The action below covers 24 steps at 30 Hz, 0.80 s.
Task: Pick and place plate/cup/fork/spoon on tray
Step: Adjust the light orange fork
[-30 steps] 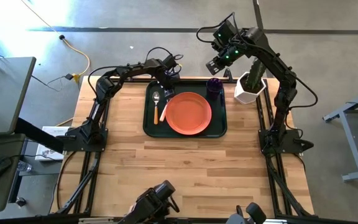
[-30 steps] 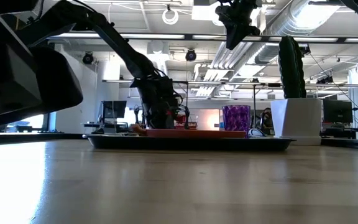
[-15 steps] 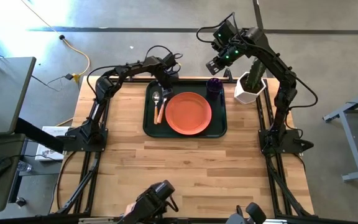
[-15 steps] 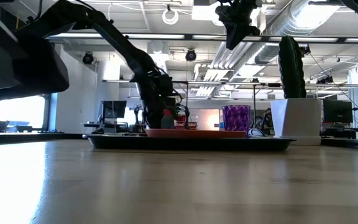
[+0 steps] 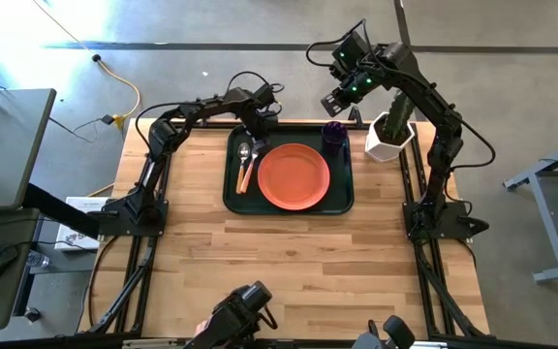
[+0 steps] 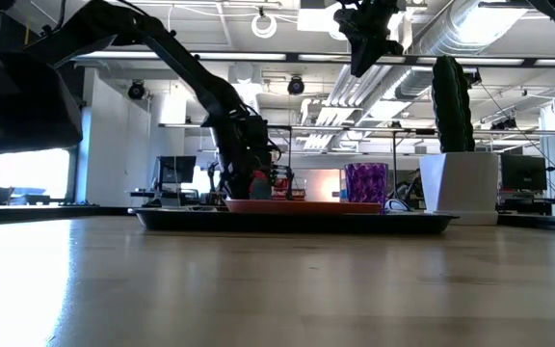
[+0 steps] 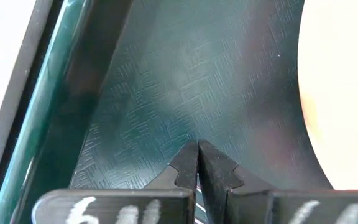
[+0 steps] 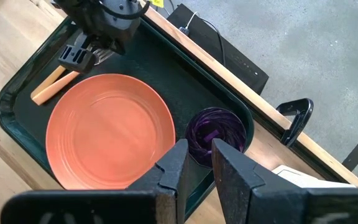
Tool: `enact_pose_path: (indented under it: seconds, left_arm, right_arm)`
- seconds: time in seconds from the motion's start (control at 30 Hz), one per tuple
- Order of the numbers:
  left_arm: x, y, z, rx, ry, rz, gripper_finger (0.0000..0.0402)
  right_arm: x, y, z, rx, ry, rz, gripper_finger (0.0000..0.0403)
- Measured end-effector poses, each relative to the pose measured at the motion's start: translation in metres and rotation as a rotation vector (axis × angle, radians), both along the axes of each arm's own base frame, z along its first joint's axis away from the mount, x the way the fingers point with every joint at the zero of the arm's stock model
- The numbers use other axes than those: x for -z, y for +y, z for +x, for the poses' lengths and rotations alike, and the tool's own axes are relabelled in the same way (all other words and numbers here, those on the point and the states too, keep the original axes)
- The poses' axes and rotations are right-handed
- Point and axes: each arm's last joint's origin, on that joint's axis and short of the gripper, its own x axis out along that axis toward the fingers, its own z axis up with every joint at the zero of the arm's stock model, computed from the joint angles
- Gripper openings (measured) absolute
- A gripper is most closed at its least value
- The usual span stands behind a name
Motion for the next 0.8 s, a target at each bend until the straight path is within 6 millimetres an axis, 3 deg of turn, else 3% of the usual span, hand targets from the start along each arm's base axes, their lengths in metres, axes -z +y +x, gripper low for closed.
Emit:
enact_pose_path:
  seconds: [0.8]
  left_arm:
    - [0.0000,0.0073,-0.0069,-0.030,0.001,-0.004,0.0011]
  right_arm:
    - [0.0000,0.0000,0.0000,0.000,0.000,0.000,0.0064]
